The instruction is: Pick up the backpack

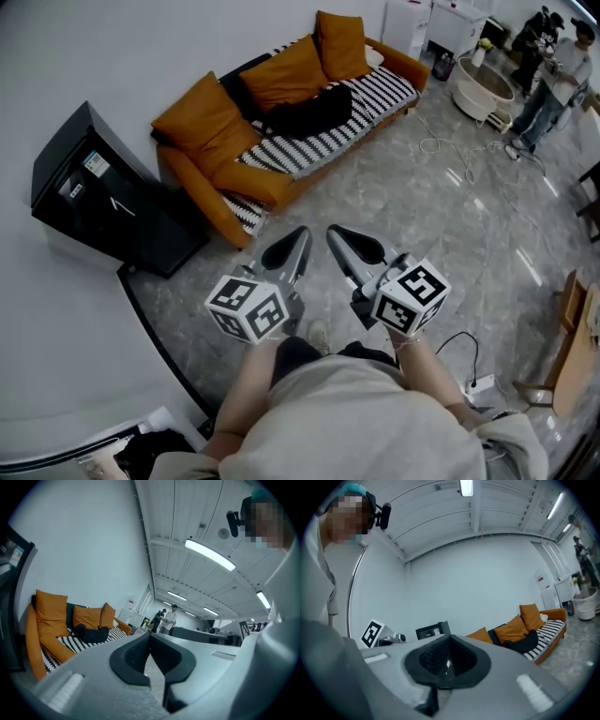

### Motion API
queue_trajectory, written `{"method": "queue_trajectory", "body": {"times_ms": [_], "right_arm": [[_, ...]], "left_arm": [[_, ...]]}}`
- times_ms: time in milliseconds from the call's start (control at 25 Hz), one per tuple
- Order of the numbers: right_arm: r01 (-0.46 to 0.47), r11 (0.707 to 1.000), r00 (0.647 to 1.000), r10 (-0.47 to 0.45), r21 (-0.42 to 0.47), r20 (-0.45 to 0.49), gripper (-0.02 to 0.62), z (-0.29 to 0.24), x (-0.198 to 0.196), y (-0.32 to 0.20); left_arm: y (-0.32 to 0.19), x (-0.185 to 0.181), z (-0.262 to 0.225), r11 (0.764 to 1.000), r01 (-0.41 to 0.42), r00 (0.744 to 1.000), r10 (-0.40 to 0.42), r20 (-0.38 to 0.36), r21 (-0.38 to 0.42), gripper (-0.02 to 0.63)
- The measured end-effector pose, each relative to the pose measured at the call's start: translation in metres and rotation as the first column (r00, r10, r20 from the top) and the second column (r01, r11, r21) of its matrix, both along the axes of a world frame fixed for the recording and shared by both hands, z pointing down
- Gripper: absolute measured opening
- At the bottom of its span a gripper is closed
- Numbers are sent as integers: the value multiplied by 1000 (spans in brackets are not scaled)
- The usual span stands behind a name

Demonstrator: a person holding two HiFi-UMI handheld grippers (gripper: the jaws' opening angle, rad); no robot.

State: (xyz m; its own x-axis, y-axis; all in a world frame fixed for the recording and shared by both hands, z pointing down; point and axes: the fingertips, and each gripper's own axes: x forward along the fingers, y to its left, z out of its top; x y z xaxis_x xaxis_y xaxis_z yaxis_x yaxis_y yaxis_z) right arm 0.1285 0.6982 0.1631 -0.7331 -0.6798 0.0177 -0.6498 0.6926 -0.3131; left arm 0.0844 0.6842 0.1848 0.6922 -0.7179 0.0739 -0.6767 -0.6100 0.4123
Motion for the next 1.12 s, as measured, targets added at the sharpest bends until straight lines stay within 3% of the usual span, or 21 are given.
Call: {"method": "queue_trajectory", "body": {"times_ms": [160,600,1120], "right_arm": [[-33,999,996,36,32,-83,3,6,-9,-27],[-47,999,996,46,-13,-73,3,25,-18,-96],[3,1000,995,-5,-14,-99,3,34,5,-259]], "left_arm": [[-27,-10,5,1000,-20,1000,20,-12,-17,5],[-94,-15,16,998,-44,999,45,11,-42,5],[-244,-2,15,999,21,998,-19,54,-37,6]]}}
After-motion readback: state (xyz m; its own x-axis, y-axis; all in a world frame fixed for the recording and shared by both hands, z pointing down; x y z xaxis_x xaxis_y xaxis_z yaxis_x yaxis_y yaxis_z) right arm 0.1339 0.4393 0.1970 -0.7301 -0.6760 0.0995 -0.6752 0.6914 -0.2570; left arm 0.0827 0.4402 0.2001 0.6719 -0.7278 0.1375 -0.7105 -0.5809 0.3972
